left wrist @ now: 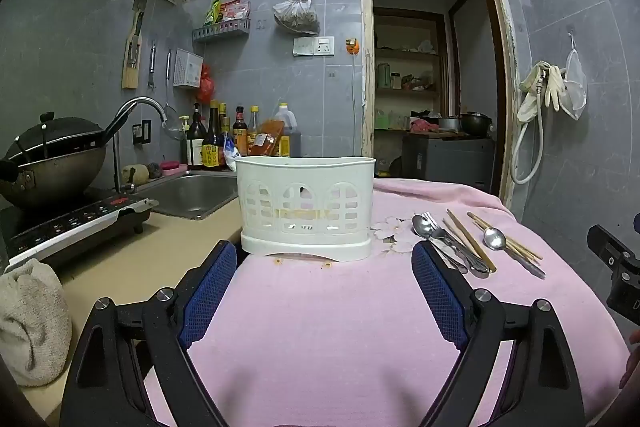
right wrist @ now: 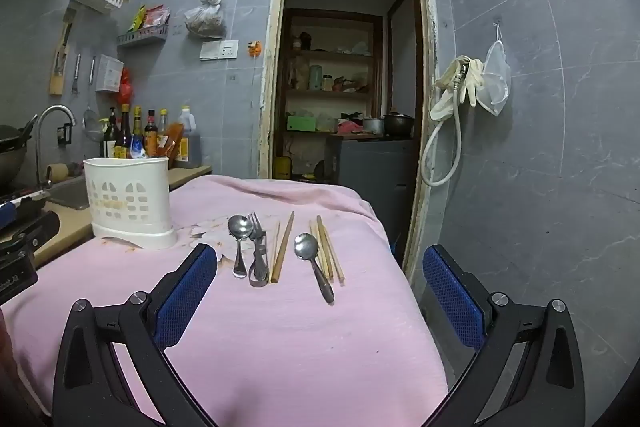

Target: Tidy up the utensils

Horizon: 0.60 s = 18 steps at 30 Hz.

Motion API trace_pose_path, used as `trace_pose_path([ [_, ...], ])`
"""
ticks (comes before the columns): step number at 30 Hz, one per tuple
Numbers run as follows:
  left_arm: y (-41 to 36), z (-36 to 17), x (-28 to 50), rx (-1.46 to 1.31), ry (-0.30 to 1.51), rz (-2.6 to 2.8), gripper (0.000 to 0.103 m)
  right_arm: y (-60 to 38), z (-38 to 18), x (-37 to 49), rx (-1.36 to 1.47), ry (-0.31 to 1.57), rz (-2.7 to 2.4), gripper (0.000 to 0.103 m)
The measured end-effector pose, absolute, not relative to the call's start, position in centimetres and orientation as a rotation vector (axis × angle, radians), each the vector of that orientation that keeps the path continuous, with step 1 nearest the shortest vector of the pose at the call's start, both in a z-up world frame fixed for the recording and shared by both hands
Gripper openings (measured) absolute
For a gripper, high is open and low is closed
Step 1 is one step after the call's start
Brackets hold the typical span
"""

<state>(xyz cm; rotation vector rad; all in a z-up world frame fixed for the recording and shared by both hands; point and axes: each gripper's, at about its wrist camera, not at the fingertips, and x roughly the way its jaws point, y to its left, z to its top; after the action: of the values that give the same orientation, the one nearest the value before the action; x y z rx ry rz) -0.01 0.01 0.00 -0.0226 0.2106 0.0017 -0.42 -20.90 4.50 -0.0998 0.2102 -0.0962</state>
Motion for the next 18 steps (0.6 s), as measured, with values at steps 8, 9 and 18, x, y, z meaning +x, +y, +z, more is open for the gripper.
trace_pose_path([
  [8,0.01,0.03,-0.08,-0.023,0.214,-0.001,0.086,-20.65,4.31,-0.37,-0.102,0.208,-0.094,0.103],
  [9,0.01,0.04,-0.05,-0.023,0.215,-0.001,0.086,-20.6,4.28,-0.42,-0.103,0.209,-0.094,0.103],
  [18,-0.09,-0.23,-0.05,-0.023,0.221,-0.001,0.086,-20.38,4.27,-0.25,-0.101,0.217,-0.092,0.103],
])
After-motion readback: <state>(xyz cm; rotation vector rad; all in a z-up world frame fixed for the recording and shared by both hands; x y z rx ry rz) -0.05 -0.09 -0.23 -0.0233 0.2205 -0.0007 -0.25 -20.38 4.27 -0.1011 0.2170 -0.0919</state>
